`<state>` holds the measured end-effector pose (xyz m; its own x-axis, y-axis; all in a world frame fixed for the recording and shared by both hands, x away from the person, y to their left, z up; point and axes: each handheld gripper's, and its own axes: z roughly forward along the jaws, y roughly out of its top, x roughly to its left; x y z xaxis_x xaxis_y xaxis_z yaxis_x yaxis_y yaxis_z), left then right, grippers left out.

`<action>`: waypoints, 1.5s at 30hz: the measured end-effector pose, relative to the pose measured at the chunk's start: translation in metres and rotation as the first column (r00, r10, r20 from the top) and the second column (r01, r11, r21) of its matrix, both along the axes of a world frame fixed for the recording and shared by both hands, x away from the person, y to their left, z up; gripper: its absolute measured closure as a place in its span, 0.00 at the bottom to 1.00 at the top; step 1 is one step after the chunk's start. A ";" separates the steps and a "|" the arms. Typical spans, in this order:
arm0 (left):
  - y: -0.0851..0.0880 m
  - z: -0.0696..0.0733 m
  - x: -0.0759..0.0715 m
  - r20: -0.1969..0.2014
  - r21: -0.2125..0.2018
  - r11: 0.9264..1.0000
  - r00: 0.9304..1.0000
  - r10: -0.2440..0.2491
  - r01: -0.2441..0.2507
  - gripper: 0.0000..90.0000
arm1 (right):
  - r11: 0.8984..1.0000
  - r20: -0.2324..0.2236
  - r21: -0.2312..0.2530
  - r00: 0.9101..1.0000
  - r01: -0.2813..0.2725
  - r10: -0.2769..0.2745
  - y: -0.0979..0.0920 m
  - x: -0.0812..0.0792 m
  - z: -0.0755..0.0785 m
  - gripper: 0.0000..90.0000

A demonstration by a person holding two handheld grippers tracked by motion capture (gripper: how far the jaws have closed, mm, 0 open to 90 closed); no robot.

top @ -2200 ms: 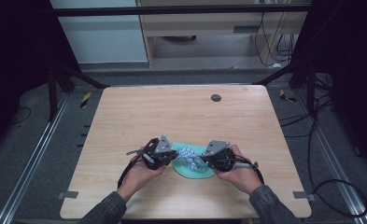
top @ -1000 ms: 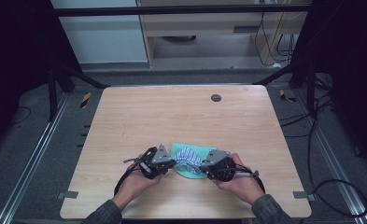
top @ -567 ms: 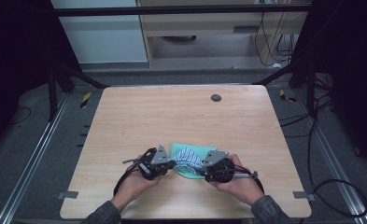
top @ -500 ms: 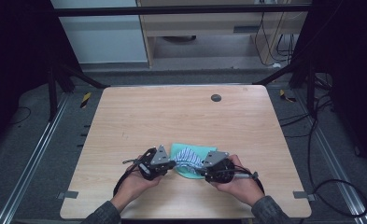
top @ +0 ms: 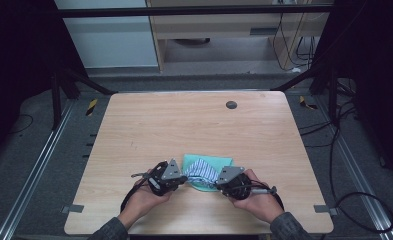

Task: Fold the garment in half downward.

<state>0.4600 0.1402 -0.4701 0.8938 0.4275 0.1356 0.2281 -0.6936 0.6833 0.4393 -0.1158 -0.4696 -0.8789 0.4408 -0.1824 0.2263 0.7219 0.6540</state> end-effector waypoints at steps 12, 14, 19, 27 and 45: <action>0.004 -0.007 -0.006 -0.026 0.034 0.999 0.999 -0.032 0.033 1.00 | 0.998 -0.020 -0.040 0.999 -0.042 0.041 0.004 -0.005 -0.007 0.97; 0.004 -0.008 -0.006 -0.031 0.039 0.999 0.999 -0.037 0.038 1.00 | 0.998 -0.026 -0.046 0.999 -0.043 0.042 0.004 -0.005 -0.007 0.97; 0.003 -0.010 -0.008 -0.040 0.045 0.998 0.998 -0.044 0.046 1.00 | 0.997 -0.035 -0.060 0.998 -0.050 0.048 0.005 -0.004 -0.010 0.97; 0.004 -0.013 -0.010 -0.059 0.031 0.999 0.997 -0.043 0.045 1.00 | 0.997 -0.039 -0.062 0.999 -0.037 0.035 0.002 -0.002 -0.010 0.97; 0.002 -0.011 -0.017 -0.078 -0.007 0.999 0.996 -0.038 0.038 0.97 | 0.999 -0.018 -0.047 1.000 -0.021 0.020 -0.006 -0.007 -0.005 0.90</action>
